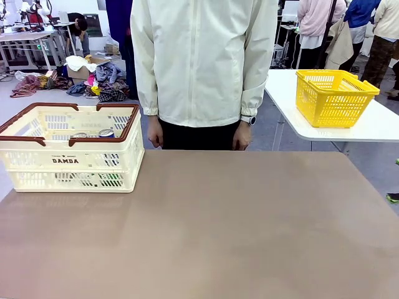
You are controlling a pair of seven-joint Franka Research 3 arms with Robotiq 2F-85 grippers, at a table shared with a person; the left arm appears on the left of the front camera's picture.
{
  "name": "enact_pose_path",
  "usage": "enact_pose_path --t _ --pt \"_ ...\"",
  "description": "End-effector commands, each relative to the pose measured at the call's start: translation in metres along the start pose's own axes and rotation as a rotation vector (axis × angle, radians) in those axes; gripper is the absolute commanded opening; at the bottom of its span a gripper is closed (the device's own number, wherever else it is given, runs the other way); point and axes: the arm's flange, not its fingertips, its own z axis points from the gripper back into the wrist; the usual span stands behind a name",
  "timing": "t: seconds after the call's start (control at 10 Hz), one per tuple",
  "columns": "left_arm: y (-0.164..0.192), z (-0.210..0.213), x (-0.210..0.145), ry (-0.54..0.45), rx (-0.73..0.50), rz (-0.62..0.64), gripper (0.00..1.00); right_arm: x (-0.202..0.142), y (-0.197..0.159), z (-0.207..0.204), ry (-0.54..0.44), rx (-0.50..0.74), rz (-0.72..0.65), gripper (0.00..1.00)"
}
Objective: Place the drinks into the Shopping basket.
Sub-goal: Pick up one drink and place it into the Shopping basket.
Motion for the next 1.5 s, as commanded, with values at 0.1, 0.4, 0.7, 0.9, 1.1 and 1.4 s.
enact_pose_path --t 0.1,0.4,0.7,0.9,1.1,1.4 --pt "-0.0206 -0.0002 -0.0010 0.026 -0.003 -0.030 1.00 -0.0012 0.0044 0.0020 0.008 -0.002 -0.015 1.00" --pt "-0.0206 -0.0002 -0.0010 0.026 -0.003 -0.030 1.00 -0.0012 0.0044 0.0020 0.008 -0.002 -0.015 1.00" --pt "-0.0206 -0.0002 -0.0010 0.026 -0.003 -0.030 1.00 -0.0012 0.0044 0.0020 0.008 -0.002 -0.015 1.00" --pt "-0.0206 -0.0002 -0.0010 0.026 -0.003 -0.030 1.00 -0.0012 0.0044 0.0020 0.008 -0.002 -0.015 1.00" --pt "-0.0206 -0.0002 -0.0010 0.026 -0.003 -0.030 1.00 -0.0012 0.0044 0.0020 0.008 -0.002 -0.015 1.00" --pt "-0.0206 -0.0002 -0.0010 0.026 -0.003 -0.030 1.00 -0.0012 0.0044 0.0020 0.008 -0.002 -0.015 1.00"
